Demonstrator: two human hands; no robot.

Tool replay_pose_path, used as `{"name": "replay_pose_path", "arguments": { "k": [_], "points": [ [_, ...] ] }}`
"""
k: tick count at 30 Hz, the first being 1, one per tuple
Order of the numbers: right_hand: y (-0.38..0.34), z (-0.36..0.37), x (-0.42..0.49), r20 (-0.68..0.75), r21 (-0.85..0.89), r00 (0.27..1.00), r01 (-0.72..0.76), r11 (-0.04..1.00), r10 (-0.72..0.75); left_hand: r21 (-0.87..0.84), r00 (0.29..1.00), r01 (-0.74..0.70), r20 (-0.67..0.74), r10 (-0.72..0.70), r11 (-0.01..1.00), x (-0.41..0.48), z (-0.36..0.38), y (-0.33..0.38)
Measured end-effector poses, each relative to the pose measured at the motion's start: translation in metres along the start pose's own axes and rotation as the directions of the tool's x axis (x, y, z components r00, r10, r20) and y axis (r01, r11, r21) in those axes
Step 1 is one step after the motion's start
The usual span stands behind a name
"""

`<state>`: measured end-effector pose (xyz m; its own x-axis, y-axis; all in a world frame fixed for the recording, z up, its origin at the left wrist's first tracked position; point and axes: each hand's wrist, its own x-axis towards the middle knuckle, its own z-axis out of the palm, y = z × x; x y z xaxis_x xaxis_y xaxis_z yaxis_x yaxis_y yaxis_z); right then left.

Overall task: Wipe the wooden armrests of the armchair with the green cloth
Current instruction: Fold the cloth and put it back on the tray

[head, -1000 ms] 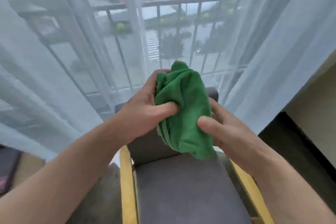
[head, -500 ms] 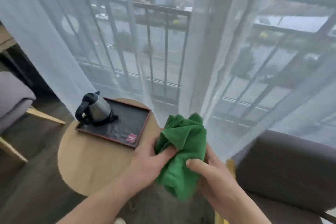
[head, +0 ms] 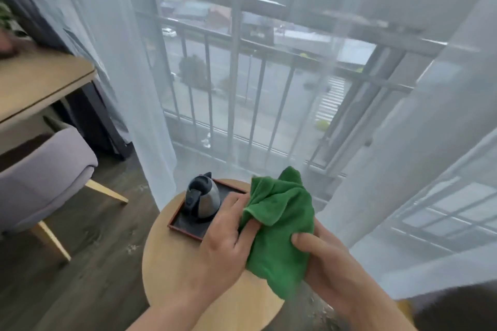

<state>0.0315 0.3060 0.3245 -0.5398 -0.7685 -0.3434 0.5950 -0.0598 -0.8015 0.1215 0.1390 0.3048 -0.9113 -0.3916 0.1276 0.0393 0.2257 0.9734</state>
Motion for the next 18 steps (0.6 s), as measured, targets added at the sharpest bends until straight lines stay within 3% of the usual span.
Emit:
{"name": "replay_pose_path", "arguments": {
  "k": [6,12,18],
  "points": [
    [-0.063,0.029,0.038,0.037,0.009,0.999,0.036,0.999,-0.037,-0.038,0.998,-0.021,-0.067,0.019,0.999,0.052,-0.039,0.049],
    [-0.115,0.03,0.093,-0.102,-0.041,0.97,0.215,0.976,-0.219,-0.214,0.983,0.088,-0.139,-0.12,0.973,0.115,-0.064,0.052],
    [-0.133,0.031,0.128,-0.222,-0.219,0.886,0.361,0.907,-0.407,-0.339,0.981,0.14,-0.079,-0.177,0.93,0.162,-0.075,0.037]
  ]
}}
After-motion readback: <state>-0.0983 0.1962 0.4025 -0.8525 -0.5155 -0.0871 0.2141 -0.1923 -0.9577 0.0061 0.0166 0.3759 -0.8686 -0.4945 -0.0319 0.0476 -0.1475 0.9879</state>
